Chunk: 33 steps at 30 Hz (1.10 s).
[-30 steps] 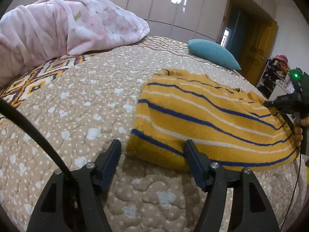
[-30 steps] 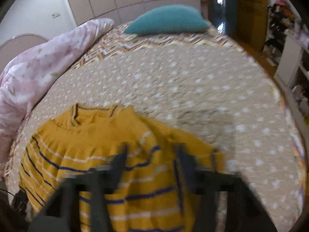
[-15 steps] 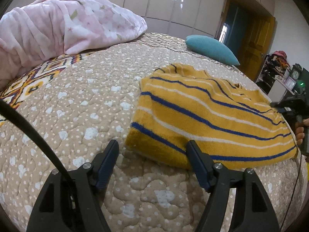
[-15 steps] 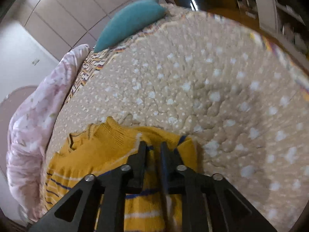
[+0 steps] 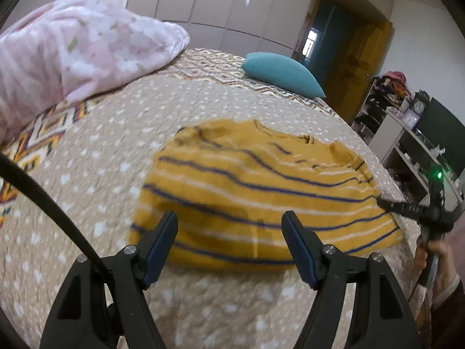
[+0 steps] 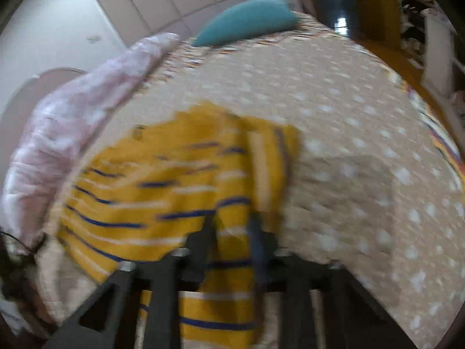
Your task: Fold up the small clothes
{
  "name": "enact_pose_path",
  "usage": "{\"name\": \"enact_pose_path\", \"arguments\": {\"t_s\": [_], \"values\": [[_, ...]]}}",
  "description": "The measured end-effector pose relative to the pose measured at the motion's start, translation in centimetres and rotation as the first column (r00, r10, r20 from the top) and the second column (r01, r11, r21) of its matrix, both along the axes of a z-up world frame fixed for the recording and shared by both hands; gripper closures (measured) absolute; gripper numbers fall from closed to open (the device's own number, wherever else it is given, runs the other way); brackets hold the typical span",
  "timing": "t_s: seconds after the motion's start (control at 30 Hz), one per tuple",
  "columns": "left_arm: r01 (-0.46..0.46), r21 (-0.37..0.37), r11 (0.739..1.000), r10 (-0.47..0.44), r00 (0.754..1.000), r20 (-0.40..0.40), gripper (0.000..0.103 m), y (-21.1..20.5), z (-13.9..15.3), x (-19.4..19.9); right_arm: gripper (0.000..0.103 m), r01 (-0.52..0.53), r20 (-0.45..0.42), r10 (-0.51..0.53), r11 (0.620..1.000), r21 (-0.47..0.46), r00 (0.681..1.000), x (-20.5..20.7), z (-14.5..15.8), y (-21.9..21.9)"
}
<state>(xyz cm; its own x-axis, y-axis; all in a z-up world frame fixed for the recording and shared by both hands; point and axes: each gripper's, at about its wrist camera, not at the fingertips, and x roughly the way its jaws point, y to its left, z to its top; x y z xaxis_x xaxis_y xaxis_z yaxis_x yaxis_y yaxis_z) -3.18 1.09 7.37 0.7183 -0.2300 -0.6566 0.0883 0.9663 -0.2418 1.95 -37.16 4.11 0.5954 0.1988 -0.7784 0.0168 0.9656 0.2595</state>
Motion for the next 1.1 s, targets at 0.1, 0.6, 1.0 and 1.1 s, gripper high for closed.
{"name": "enact_pose_path", "arguments": {"t_s": [0.1, 0.6, 1.0, 1.1], "values": [[0.005, 0.027, 1.0, -0.005, 1.0, 0.006, 0.03, -0.9, 0.8, 1.2, 0.074, 0.092, -0.019, -0.091, 0.993, 0.073, 0.996, -0.4, -1.0, -3.1], [-0.058, 0.021, 0.998, 0.061, 0.974, -0.217, 0.026, -0.8, -2.8, 16.8, 0.066, -0.177, 0.133, 0.138, 0.92, 0.35, 0.981, 5.0, 2.7, 7.7], [-0.1, 0.083, 0.992, 0.114, 0.974, -0.197, 0.019, 0.9, -6.0, 19.7, 0.08, 0.042, 0.033, -0.056, 0.946, 0.321, 0.998, 12.2, -2.2, 3.7], [-0.101, 0.074, 0.992, 0.114, 0.973, -0.199, 0.017, 1.2, -6.3, 20.0, 0.099, 0.172, 0.018, -0.2, 0.881, 0.442, 0.98, 11.7, -3.0, -1.0]]}}
